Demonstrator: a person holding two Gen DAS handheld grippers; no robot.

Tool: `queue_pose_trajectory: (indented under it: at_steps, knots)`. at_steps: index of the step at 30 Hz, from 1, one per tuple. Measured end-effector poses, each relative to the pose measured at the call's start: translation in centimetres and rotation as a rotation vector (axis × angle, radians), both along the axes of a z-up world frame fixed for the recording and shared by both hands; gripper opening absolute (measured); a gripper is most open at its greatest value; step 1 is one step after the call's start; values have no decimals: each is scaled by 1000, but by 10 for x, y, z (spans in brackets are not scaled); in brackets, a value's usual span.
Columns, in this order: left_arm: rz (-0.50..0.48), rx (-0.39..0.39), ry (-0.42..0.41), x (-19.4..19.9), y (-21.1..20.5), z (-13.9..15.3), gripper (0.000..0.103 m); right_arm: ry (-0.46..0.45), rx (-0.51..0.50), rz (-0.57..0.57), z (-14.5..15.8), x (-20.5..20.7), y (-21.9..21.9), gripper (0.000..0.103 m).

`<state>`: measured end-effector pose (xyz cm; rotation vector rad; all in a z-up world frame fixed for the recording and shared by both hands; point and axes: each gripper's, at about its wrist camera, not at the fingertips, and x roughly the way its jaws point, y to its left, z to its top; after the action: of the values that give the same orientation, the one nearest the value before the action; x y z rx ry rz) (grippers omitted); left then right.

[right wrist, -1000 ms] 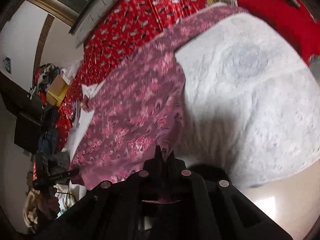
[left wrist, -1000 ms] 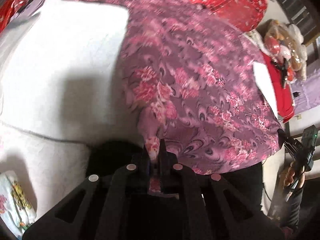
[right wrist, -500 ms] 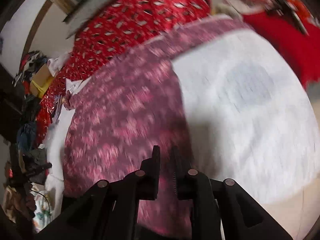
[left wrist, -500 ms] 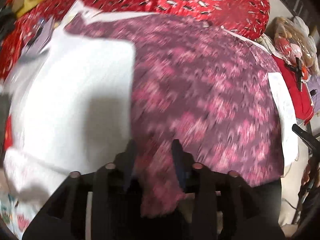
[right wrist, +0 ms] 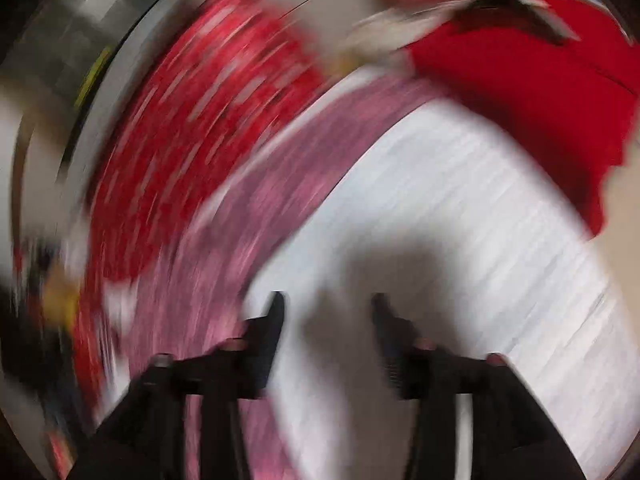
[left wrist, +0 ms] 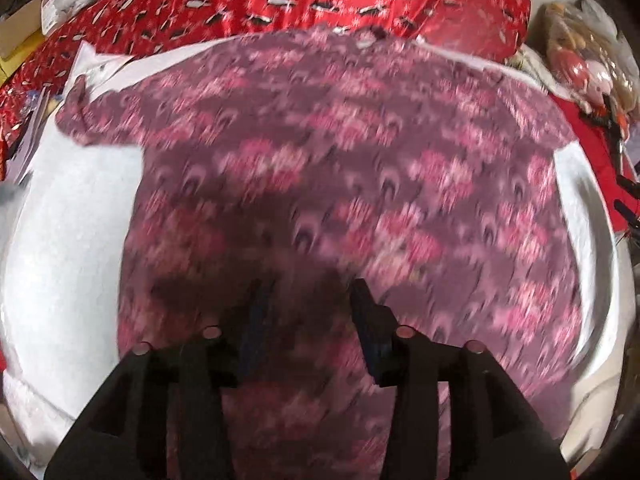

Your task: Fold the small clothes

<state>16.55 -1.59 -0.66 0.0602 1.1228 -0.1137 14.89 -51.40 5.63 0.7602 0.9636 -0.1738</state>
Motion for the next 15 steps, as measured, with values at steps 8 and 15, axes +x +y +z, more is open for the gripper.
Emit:
queue_pose_trajectory:
  at_steps: [8,15]
  knots:
    - [13,-55,-11,43,-21,-5,45,12,161,-393,-64,77,-152,53]
    - [-12,-126,-18,64,-35,-10,45,99,169,-379,-116,157,-153,64]
